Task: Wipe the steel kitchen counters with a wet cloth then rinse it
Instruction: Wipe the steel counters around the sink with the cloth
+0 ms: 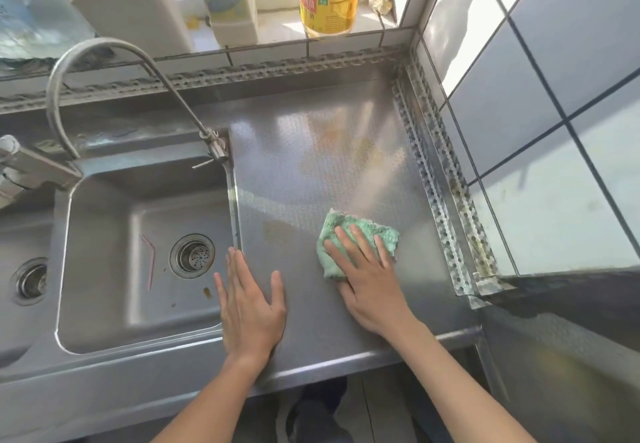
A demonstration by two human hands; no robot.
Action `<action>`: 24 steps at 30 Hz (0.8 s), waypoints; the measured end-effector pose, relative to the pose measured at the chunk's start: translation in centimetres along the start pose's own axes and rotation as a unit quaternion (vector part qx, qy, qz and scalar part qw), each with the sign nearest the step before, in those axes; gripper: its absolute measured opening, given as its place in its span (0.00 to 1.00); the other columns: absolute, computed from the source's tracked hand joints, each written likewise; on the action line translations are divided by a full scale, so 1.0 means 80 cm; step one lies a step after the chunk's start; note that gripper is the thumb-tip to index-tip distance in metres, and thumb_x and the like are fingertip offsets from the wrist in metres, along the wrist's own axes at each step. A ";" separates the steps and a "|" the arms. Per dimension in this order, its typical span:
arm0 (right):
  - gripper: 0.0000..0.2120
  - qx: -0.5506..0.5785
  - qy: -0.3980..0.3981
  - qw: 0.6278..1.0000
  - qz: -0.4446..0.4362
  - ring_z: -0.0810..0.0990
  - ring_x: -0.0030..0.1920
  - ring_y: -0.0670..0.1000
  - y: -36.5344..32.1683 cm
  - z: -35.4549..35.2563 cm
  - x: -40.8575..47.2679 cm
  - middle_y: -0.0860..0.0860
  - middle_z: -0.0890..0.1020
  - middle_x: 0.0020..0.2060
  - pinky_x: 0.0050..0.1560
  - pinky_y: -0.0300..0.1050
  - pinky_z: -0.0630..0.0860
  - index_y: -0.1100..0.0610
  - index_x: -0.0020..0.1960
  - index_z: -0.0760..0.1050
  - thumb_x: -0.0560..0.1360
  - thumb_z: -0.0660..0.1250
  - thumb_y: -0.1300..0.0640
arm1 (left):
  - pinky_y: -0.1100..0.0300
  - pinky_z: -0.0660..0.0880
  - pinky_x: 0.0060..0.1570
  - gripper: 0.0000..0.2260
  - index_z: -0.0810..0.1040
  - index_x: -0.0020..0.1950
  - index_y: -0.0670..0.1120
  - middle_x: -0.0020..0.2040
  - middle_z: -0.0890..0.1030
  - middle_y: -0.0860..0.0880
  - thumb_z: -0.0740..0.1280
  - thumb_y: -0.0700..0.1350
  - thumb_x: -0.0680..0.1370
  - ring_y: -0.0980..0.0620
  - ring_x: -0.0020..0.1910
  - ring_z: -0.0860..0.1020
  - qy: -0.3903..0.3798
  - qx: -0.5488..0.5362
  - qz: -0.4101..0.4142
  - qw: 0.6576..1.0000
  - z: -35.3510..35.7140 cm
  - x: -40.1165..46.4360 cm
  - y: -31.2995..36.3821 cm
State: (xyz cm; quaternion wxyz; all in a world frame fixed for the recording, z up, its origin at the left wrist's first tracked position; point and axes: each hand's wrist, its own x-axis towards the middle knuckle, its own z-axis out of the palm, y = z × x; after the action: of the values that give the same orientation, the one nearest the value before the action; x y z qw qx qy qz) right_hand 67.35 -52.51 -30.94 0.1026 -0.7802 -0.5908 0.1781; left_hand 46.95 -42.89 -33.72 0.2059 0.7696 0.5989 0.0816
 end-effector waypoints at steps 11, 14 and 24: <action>0.29 -0.015 0.016 0.987 0.158 0.34 0.81 0.48 0.066 -0.035 0.042 0.45 0.44 0.83 0.80 0.56 0.31 0.42 0.83 0.47 0.85 0.54 0.45 | 0.50 0.42 0.85 0.39 0.43 0.86 0.42 0.87 0.51 0.44 0.48 0.65 0.83 0.53 0.85 0.46 -0.009 0.012 0.007 1.000 0.003 0.001 -0.002; 0.29 0.005 0.034 0.985 0.168 0.39 0.83 0.51 0.005 -0.016 0.088 0.46 0.48 0.83 0.79 0.57 0.31 0.44 0.83 0.53 0.84 0.57 0.46 | 0.50 0.41 0.84 0.39 0.44 0.86 0.42 0.87 0.52 0.44 0.49 0.65 0.83 0.55 0.84 0.43 -0.001 0.007 0.004 1.000 0.002 0.001 0.000; 0.32 -0.015 -0.097 0.988 -0.118 0.39 0.82 0.46 -0.028 0.002 0.021 0.41 0.48 0.83 0.80 0.53 0.32 0.43 0.83 0.54 0.79 0.54 0.53 | 0.50 0.43 0.85 0.39 0.46 0.86 0.41 0.86 0.52 0.43 0.53 0.63 0.84 0.55 0.85 0.41 -0.009 -0.029 0.013 0.999 -0.004 0.001 -0.003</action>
State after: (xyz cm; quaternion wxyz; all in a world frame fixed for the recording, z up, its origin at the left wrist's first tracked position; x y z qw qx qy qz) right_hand 65.72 -50.29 -30.54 0.0531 -0.6854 -0.6885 0.2308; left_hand 46.65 -42.68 -33.51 0.2326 0.7718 0.5842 0.0949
